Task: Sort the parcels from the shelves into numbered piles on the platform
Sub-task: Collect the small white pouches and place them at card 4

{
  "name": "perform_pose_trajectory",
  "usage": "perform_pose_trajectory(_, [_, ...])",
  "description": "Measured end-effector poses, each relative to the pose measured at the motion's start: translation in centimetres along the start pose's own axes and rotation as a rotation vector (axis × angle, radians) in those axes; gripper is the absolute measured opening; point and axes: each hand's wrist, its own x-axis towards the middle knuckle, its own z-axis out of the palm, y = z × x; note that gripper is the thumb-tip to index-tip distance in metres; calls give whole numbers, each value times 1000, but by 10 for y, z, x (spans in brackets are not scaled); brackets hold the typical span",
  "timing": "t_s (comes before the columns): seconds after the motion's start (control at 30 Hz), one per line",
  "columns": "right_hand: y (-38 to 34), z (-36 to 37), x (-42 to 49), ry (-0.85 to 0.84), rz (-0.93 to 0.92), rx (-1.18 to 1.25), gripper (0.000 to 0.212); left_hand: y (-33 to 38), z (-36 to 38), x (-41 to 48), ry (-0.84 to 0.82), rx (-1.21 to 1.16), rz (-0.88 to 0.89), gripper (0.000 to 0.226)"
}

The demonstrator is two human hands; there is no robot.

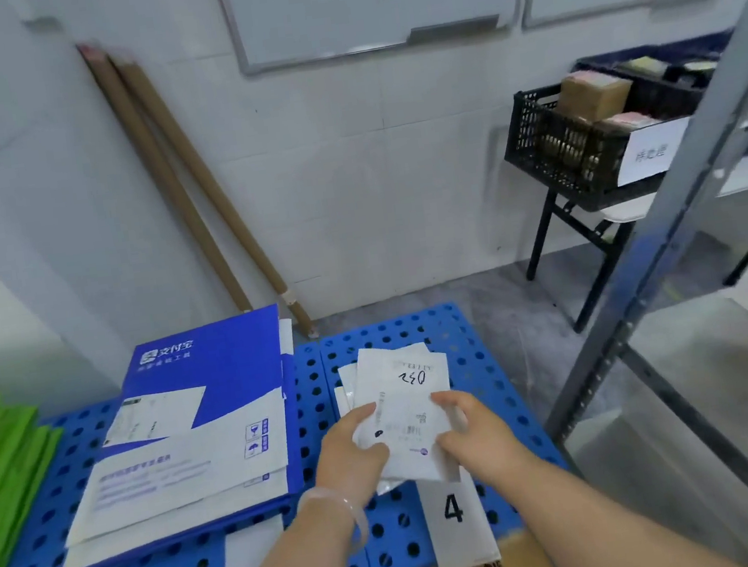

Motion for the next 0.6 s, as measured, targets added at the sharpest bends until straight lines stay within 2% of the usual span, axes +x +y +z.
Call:
perform_pose_trajectory(0.23, [5, 26, 85, 30, 0, -77, 53, -8, 4, 83, 22, 121, -14, 53])
perform_pose_trajectory(0.37, [21, 38, 104, 0, 2, -205, 64, -24, 12, 97, 11, 260, -107, 58])
perform_pose_trajectory(0.43, [27, 40, 100, -4, -22, -249, 68, -24, 14, 95, 52, 419, -131, 60])
perform_pose_trajectory(0.5, [35, 35, 89, 35, -32, -255, 68, -17, 18, 88, 78, 590, -87, 64])
perform_pose_trajectory(0.6, [48, 20, 57, 133, -66, -298, 66, -4, 32, 72, 13, 736, 143, 65])
